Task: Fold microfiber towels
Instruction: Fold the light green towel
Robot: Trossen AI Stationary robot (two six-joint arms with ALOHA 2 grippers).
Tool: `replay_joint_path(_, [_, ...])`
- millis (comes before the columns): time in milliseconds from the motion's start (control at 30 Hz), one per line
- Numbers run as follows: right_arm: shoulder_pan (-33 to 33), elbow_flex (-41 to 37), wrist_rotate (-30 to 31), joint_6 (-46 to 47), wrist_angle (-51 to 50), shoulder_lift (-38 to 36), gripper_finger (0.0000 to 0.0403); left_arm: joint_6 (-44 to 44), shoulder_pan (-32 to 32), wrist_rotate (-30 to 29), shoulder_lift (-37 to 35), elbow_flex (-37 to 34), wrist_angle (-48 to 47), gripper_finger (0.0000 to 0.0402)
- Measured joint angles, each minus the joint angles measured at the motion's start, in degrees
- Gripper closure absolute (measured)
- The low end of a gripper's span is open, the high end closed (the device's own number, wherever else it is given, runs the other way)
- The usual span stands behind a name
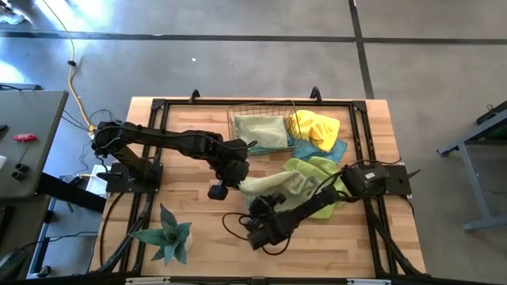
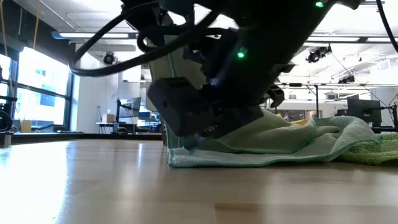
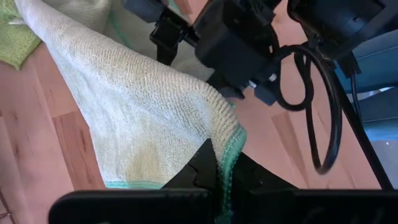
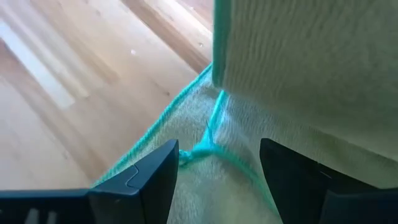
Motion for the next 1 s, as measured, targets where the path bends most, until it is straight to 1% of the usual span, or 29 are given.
replay_joint_path(100, [0.24,0.23,0.03,0.7,-1.71,0.0,0.0183,0.0,0.0,0.0,0.0,0.0,0.02,0.0401])
replay_joint_path(233, [-0.07,0.24,-2.18,6.13,-7.08,0.0,0.0183,0.0,0.0,0.0,0.0,0.0,0.02,0.0401])
replay_joint_path(333, [-0.35,0.24,-1.96,8.85,-9.38,0.0,0.0183,0.0,0.0,0.02,0.0,0.0,0.04,0.0401])
replay_joint_path(500, [-0.99,0.24,-1.57,9.47,-8.1,0.0,0.0183,-0.01,-0.02,0.0,0.0,0.0,0.03,0.0401])
replay_joint_path(600, [-1.21,0.24,-1.42,7.77,-5.23,0.0,0.0187,0.0,-0.2,0.0,0.0,0.0,0.04,0.0401])
replay_joint_path(733, [-1.53,0.24,-1.46,2.35,0.02,0.0,0.0208,0.0,-0.55,0.0,0.0,0.0,0.05,0.0401])
replay_joint_path(833, [-2.12,0.24,-1.86,0.1,1.11,0.0,0.0231,-0.02,-0.79,0.0,0.0,0.0,0.06,0.0401])
replay_joint_path(933, [-3.2,0.24,-4.22,0.2,0.48,0.0,0.0257,-0.02,-1.08,0.01,0.0,0.0,0.06,0.0401])
replay_joint_path(1000, [-4.2,0.24,-6.87,0.59,0.12,0.0,0.0276,-0.19,-1.38,0.0,0.0,0.0,0.04,0.0401])
